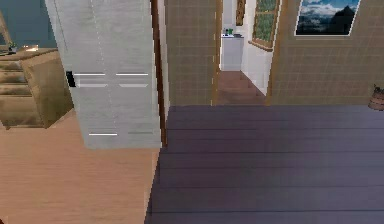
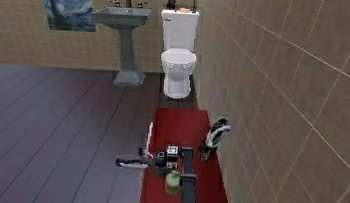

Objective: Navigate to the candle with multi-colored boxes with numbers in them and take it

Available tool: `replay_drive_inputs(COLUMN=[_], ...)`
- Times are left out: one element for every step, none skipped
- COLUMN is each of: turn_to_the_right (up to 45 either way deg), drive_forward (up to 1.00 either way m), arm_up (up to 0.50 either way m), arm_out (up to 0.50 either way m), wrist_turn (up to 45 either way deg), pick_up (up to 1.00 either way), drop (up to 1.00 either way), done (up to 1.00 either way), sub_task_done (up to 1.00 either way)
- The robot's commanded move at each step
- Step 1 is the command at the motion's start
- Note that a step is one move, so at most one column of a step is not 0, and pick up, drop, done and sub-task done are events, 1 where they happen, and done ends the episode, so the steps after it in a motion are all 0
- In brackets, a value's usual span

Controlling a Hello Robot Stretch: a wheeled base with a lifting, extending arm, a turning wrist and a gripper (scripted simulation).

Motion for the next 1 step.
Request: replay_drive_inputs(turn_to_the_right=[0.0], drive_forward=[0.0], arm_up=[0.0], arm_out=[0.0], wrist_turn=[45.0], pick_up=[0.0], drop=[0.0], done=[0.0], sub_task_done=[0.0])
